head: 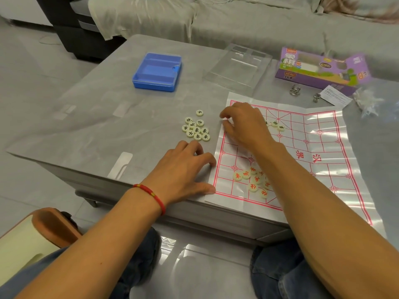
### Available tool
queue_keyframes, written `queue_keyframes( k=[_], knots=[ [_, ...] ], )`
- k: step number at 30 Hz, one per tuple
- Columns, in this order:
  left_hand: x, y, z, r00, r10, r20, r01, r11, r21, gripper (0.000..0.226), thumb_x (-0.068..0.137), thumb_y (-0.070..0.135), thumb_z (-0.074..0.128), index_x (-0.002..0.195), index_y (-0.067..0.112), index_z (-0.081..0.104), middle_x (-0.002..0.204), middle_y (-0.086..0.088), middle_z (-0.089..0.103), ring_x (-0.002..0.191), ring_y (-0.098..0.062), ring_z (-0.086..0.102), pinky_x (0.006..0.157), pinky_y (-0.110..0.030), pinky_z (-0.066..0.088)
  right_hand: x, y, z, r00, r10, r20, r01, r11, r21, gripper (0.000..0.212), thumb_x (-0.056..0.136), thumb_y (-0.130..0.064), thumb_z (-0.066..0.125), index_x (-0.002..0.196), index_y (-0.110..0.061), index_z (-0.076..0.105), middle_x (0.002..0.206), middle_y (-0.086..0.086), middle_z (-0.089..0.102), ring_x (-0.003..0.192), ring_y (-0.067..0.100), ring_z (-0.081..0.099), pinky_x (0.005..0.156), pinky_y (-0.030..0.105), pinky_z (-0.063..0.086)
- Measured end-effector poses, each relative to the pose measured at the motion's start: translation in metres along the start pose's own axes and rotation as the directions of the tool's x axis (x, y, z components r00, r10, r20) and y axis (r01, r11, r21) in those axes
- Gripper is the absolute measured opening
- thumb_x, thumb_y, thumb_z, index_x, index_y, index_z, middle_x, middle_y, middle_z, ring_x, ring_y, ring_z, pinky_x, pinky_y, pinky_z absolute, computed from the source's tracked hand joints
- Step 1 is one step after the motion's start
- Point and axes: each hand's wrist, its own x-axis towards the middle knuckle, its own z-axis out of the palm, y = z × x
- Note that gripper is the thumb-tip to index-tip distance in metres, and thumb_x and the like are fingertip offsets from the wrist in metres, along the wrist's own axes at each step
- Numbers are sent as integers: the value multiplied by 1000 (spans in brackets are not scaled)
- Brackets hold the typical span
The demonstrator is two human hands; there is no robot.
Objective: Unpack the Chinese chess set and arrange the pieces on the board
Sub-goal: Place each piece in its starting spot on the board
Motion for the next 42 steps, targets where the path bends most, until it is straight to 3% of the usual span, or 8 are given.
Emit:
queue_keyframes(
  k=[7, 12, 15, 19, 23, 27, 32, 42],
  knots=[
    [-1, -1, 1, 1000, 2, -1, -2, 1000, -4, 64, 80, 67, 62, 135, 39, 47, 133, 4, 43, 121, -16, 38, 97, -31, 43, -6, 37, -21, 946, 299, -127, -299, 954, 20, 20, 97, -23, 60, 110, -13, 72, 106, 8, 71, 92, 26, 65, 86, 33, 47],
    [-1, -1, 0, 1000, 8, -1, -8, 1000, 2, 64, 80, 67, 62, 136, 38, 47, 133, 4, 44, 120, -16, 39, 96, -32, 44, -14, 40, -19, 953, 304, -11, -304, 953, -9, 17, 96, -23, 62, 104, -14, 74, 103, 7, 73, 91, 25, 66, 97, 46, 50],
    [0, 0, 0, 1000, 3, 2, -3, 1000, 0, 64, 80, 67, 63, 136, 38, 47, 133, 4, 43, 121, -16, 39, 97, -32, 44, -13, 32, -17, 956, 290, 32, -292, 955, 53, 18, 96, -24, 62, 107, -14, 73, 108, 6, 72, 93, 23, 66, 97, 42, 50],
    [-1, 0, -1, 1000, 2, 7, -2, 1000, -5, 64, 80, 66, 63, 135, 38, 48, 134, 3, 43, 122, -16, 38, 97, -32, 44, -7, 27, -17, 952, 304, -29, -297, 945, 135, 20, 95, -27, 63, 110, -16, 71, 112, 3, 72, 89, 16, 64, 89, 33, 51],
    [0, -1, -1, 1000, 3, 11, -3, 1000, 1, 64, 80, 66, 63, 135, 38, 47, 133, 3, 43, 121, -16, 38, 96, -32, 44, -6, 13, -13, 991, 127, 35, -131, 967, 219, 20, 93, -29, 66, 110, -21, 71, 105, -2, 71, 87, 9, 59, 87, 31, 53],
    [1, 0, -1, 1000, 1, 10, -2, 1000, 12, 63, 79, 66, 64, 133, 39, 48, 131, 3, 43, 119, -17, 38, 95, -33, 44, -10, -11, -8, 972, -128, 196, 68, 955, 289, 40, 87, -44, 71, 122, -24, 66, 116, -4, 64, 93, 9, 57, 79, 22, 46],
    [1, -1, 0, 1000, 3, 8, -3, 1000, 9, 62, 78, 67, 65, 131, 39, 49, 130, 3, 44, 118, -18, 39, 94, -33, 44, -15, -21, -2, 963, -179, 202, 138, 970, 201, 49, 88, -48, 68, 130, -24, 62, 120, -2, 60, 102, 12, 52, 86, 27, 46],
    [1, 1, -1, 1000, -14, 21, 13, 1000, 21, 64, 78, 66, 64, 134, 39, 47, 133, 2, 43, 121, -18, 38, 97, -32, 44, -13, -22, 2, 967, -194, 164, 157, 964, 216, 31, 93, -34, 66, 122, -23, 67, 108, -2, 61, 86, 10, 53, 77, 23, 43]
  ],
)
